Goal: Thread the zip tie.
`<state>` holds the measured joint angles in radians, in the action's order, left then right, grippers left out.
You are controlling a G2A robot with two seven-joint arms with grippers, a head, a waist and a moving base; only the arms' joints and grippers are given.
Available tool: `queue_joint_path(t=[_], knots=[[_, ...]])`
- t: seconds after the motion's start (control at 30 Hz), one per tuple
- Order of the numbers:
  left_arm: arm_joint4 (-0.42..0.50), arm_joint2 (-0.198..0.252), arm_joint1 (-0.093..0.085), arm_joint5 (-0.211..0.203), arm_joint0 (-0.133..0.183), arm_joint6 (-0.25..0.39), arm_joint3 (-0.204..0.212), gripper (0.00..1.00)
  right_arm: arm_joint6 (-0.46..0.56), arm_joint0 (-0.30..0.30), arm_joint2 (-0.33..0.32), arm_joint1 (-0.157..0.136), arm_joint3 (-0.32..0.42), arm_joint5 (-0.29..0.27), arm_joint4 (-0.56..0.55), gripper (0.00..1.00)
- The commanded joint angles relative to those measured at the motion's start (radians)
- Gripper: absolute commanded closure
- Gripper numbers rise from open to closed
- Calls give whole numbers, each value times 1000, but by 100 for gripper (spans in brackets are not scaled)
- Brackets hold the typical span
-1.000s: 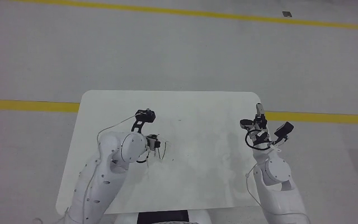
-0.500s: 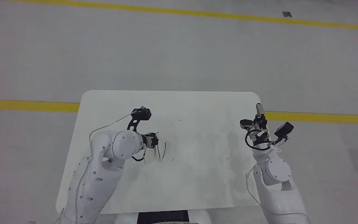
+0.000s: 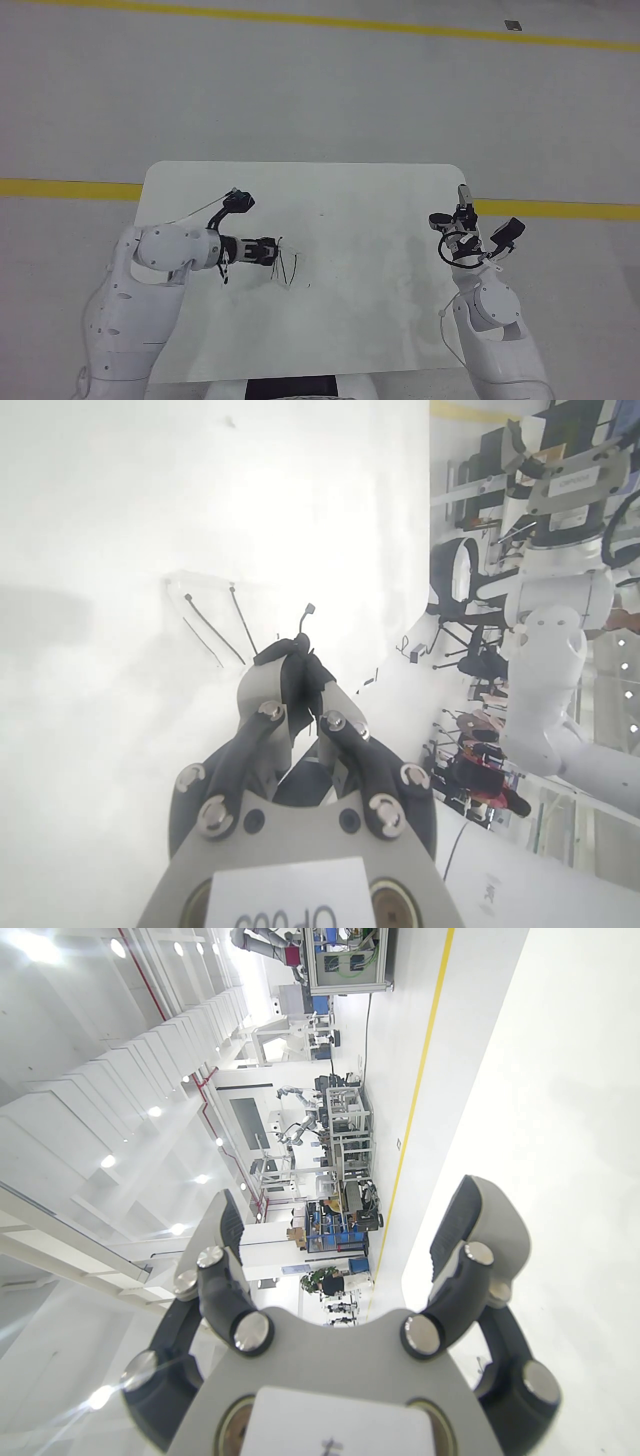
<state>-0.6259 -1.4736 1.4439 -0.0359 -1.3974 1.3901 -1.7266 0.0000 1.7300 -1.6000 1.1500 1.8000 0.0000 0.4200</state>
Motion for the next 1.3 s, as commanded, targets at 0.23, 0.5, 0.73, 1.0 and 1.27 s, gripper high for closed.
queue_joint_path(t=[0.23, 0.5, 0.73, 1.0, 1.27], knots=[[-1, 0, 0, 7, 0, 0, 0, 100, 0, 0, 0, 0, 0, 0, 0, 0], [-1, 0, 0, 7, 0, 0, 0, 100, 0, 0, 0, 0, 0, 0, 0, 0], [-1, 0, 0, 7, 0, 0, 0, 100, 0, 0, 0, 0, 0, 0, 0, 0], [-24, -37, -21, -88, 25, -26, -30, 100, 0, 0, 0, 0, 0, 0, 0, 0], [184, -201, -80, -304, 79, 0, 35, 100, 0, 0, 0, 0, 0, 0, 0, 0]])
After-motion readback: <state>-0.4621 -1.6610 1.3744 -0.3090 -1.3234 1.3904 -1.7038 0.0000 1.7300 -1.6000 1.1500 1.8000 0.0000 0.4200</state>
